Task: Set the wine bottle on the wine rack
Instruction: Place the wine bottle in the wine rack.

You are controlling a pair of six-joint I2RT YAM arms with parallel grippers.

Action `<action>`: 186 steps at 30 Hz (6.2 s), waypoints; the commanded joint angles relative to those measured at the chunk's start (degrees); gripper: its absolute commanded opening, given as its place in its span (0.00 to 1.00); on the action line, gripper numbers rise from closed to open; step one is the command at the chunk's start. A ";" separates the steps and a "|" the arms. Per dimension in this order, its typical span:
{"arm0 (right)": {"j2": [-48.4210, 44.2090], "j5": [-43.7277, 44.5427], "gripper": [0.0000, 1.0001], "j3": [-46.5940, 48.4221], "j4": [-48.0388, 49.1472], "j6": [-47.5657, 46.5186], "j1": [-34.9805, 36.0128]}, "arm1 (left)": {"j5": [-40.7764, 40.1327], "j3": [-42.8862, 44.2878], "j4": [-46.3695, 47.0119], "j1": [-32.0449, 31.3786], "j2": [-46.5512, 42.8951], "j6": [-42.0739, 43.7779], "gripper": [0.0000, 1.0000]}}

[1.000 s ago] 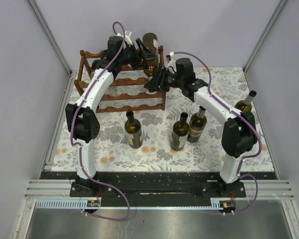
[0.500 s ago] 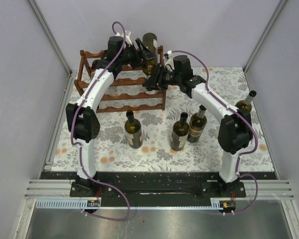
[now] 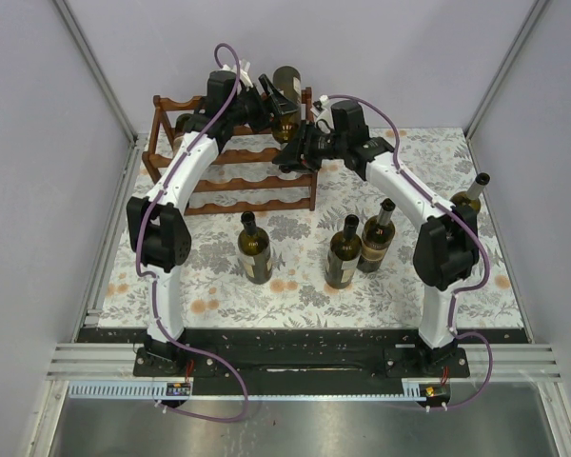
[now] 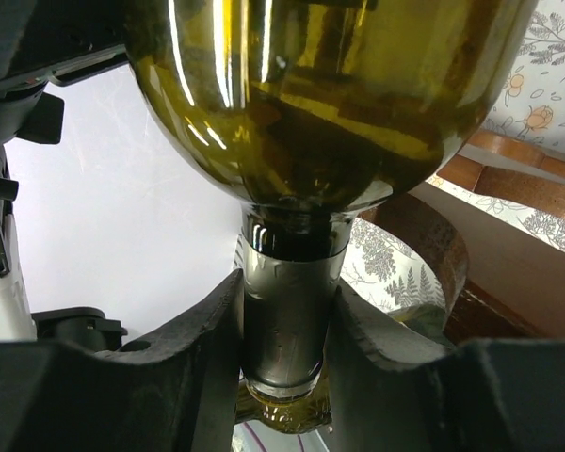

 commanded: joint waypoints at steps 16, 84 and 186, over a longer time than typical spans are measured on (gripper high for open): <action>0.01 -8.65 0.18 18.28 -3.72 -1.46 -6.13 | -4.97 -4.86 -1.78 1.59 0.72 13.88 0.10; -2.54 -8.92 0.56 3.70 4.37 5.84 -4.29 | -3.65 -4.87 -4.94 1.33 2.39 20.03 0.99; -12.39 -5.14 0.67 1.14 -17.17 -31.25 -4.99 | 4.87 -1.44 -3.62 3.35 -1.66 19.60 0.99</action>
